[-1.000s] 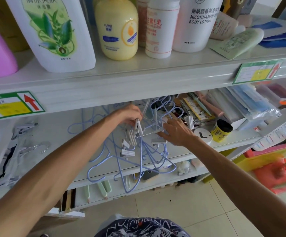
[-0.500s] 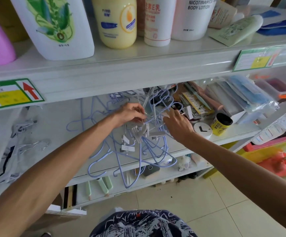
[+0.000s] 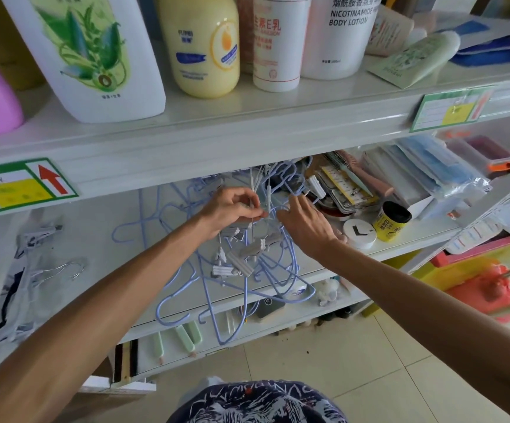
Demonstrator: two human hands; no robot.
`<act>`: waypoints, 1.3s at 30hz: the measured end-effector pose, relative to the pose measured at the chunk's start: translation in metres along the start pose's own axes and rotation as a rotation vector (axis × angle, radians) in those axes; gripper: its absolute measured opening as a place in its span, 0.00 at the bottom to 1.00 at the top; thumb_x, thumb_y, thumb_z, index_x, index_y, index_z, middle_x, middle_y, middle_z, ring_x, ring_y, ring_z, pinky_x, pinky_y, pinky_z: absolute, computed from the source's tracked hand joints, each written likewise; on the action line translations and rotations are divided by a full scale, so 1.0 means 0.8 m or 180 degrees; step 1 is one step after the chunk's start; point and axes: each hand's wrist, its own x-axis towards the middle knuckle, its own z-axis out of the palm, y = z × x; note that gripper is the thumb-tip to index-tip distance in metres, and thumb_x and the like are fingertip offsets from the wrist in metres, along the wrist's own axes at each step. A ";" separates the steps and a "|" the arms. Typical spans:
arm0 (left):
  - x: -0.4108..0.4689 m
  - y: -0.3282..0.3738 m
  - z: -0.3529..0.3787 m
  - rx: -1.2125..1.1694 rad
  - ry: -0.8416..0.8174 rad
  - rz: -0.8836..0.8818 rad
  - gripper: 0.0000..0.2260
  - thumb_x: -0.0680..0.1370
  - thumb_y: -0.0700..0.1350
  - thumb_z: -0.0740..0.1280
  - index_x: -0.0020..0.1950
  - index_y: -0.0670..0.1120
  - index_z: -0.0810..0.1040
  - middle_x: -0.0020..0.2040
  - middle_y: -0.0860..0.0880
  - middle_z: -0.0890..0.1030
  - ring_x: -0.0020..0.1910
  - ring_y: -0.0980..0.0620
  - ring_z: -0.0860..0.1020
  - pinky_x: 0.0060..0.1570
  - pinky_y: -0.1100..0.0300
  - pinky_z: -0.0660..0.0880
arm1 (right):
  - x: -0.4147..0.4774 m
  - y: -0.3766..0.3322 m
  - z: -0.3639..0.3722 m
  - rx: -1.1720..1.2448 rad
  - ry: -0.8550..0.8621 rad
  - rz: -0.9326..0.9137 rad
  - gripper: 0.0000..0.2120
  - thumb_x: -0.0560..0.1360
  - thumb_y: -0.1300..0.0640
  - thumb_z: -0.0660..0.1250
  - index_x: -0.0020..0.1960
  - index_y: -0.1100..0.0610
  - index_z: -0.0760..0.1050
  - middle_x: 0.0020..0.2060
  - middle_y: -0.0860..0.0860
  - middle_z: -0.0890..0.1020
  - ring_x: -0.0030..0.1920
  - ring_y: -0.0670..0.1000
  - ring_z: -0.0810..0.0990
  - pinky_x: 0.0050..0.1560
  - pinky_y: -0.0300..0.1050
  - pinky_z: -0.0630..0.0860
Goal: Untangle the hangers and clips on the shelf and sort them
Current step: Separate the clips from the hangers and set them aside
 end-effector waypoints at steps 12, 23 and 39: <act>-0.004 -0.005 -0.009 -0.0404 0.0131 0.0030 0.09 0.73 0.28 0.71 0.51 0.31 0.77 0.44 0.42 0.82 0.47 0.42 0.85 0.50 0.58 0.81 | 0.025 0.004 -0.027 0.0082 0.0121 -0.0602 0.04 0.76 0.65 0.67 0.51 0.60 0.76 0.44 0.55 0.70 0.44 0.53 0.70 0.35 0.45 0.76; -0.003 -0.067 -0.008 0.0303 0.0210 -0.0301 0.05 0.76 0.32 0.70 0.51 0.35 0.79 0.45 0.37 0.85 0.46 0.40 0.85 0.52 0.41 0.81 | -0.037 0.032 -0.083 0.0323 0.0170 0.0245 0.11 0.78 0.67 0.62 0.59 0.64 0.76 0.49 0.59 0.74 0.46 0.59 0.74 0.41 0.52 0.79; -0.215 -0.019 -0.090 -0.1274 -0.0201 -0.1350 0.24 0.80 0.60 0.59 0.46 0.40 0.82 0.49 0.36 0.84 0.45 0.41 0.83 0.38 0.56 0.74 | 0.047 -0.228 -0.046 0.1353 0.0334 -0.0674 0.15 0.79 0.61 0.58 0.62 0.65 0.72 0.50 0.60 0.74 0.50 0.61 0.75 0.48 0.54 0.76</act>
